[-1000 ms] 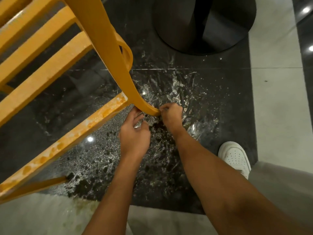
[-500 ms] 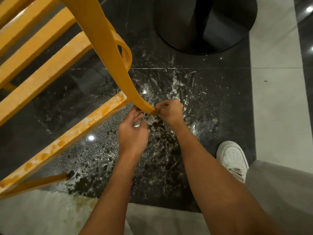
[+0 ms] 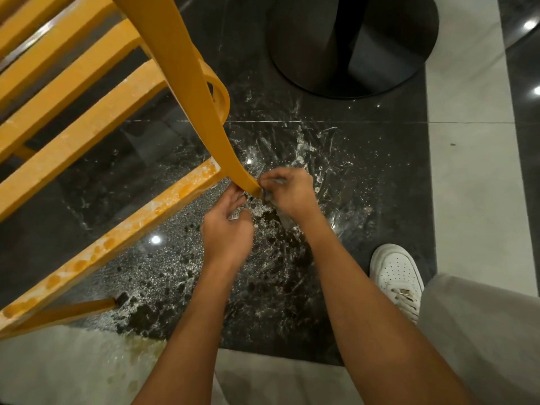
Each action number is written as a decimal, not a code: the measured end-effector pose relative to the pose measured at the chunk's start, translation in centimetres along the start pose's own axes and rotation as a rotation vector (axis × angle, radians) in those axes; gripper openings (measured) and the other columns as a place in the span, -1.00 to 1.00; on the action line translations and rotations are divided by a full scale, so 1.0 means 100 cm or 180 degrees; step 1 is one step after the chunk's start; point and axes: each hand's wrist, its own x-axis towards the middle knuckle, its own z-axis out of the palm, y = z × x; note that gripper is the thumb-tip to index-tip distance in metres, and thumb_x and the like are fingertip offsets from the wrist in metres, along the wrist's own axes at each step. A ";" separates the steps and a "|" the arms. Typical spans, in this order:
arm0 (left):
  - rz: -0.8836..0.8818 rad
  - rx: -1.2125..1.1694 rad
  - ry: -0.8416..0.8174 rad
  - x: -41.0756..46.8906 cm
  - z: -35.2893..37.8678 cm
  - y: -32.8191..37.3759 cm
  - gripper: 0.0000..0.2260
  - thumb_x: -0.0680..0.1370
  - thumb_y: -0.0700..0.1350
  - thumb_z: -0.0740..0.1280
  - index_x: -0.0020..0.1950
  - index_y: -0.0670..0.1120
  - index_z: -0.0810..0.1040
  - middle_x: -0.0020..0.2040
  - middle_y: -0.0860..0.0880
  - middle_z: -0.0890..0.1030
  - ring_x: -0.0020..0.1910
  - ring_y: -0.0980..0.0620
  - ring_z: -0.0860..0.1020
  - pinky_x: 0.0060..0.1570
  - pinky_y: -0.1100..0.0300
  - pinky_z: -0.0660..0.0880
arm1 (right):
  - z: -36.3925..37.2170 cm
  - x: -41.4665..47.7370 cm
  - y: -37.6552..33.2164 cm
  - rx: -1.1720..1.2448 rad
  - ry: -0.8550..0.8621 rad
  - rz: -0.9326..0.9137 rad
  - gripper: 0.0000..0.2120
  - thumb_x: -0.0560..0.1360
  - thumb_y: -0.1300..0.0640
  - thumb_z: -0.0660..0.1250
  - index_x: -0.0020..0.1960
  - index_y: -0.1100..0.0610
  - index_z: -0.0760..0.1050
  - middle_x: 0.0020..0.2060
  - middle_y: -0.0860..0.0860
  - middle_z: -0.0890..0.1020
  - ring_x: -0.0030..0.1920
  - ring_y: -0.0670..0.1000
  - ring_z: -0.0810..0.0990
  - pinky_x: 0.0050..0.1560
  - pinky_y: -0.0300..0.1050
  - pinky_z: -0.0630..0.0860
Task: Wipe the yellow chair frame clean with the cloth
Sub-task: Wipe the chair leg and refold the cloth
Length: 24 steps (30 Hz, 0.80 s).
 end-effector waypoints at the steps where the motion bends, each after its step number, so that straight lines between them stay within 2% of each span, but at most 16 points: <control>1: 0.0002 -0.0009 0.0002 0.000 0.000 0.000 -0.44 0.69 -0.32 0.29 0.64 0.07 0.36 0.47 0.09 0.56 -0.43 0.48 0.49 -0.42 0.58 0.41 | -0.002 -0.002 -0.005 0.0240 -0.0101 0.0038 -0.94 0.56 0.35 0.44 -0.01 0.33 0.68 -0.10 0.18 0.73 -0.22 0.13 0.72 -0.22 -0.10 0.70; 3: 0.0013 -0.0029 0.0003 0.000 0.001 0.001 -0.44 0.69 -0.32 0.29 0.64 0.09 0.37 0.47 0.10 0.57 -0.43 0.49 0.49 -0.42 0.58 0.40 | -0.005 -0.004 -0.007 0.0489 -0.0179 0.0082 -0.92 0.54 0.37 0.44 0.01 0.37 0.67 -0.06 0.19 0.72 -0.20 0.15 0.72 -0.20 -0.06 0.71; 6: -0.0018 -0.0096 0.0002 -0.001 0.002 0.003 -0.43 0.68 -0.34 0.29 0.64 0.08 0.37 0.47 0.10 0.56 -0.38 0.53 0.50 -0.40 0.58 0.42 | 0.000 -0.006 0.004 0.0150 0.0039 0.0157 -0.93 0.57 0.36 0.41 0.01 0.34 0.67 -0.08 0.13 0.70 -0.29 0.00 0.70 -0.28 -0.24 0.64; 9: -0.0103 -0.0175 -0.0022 0.001 0.002 0.004 -0.42 0.68 -0.35 0.28 0.64 0.07 0.36 0.48 0.07 0.55 -0.31 0.56 0.53 -0.38 0.60 0.41 | 0.004 -0.006 0.001 -0.0157 0.0137 0.0207 -0.92 0.59 0.35 0.40 0.02 0.33 0.67 -0.10 0.10 0.69 -0.29 -0.01 0.69 -0.29 -0.27 0.62; 12: -0.0138 -0.0285 -0.0033 0.001 0.001 0.006 -0.43 0.68 -0.36 0.27 0.64 0.07 0.38 0.49 0.05 0.55 -0.27 0.57 0.54 -0.36 0.59 0.42 | 0.000 -0.012 -0.021 0.0076 -0.0028 0.0136 -0.95 0.56 0.37 0.42 -0.02 0.32 0.66 -0.09 0.14 0.70 -0.27 0.01 0.71 -0.31 -0.27 0.63; 16: -0.0130 -0.0363 -0.0055 0.000 0.001 0.007 -0.43 0.68 -0.35 0.28 0.62 0.11 0.40 0.51 0.09 0.53 -0.28 0.58 0.54 -0.38 0.58 0.41 | -0.005 -0.020 -0.033 0.0530 -0.0235 0.0001 -0.92 0.56 0.34 0.44 0.04 0.28 0.68 -0.05 0.16 0.72 -0.19 0.05 0.74 -0.20 -0.18 0.68; 21: -0.0057 -0.0155 0.0034 -0.007 -0.001 0.010 -0.43 0.68 -0.34 0.29 0.63 0.09 0.39 0.49 0.10 0.54 -0.34 0.55 0.53 -0.39 0.58 0.42 | 0.003 -0.021 -0.028 0.0374 -0.0022 0.0317 -0.94 0.57 0.35 0.41 0.01 0.30 0.66 -0.01 0.19 0.70 -0.23 0.11 0.70 -0.32 -0.22 0.63; 24: 0.0042 0.0056 0.0060 -0.014 -0.003 0.013 -0.45 0.69 -0.33 0.30 0.62 0.10 0.41 0.47 0.15 0.55 -0.40 0.52 0.50 -0.43 0.58 0.39 | 0.003 -0.024 -0.047 0.0141 -0.0003 0.0144 -0.92 0.57 0.32 0.43 0.02 0.24 0.69 -0.02 0.10 0.72 -0.16 0.04 0.73 -0.24 -0.24 0.66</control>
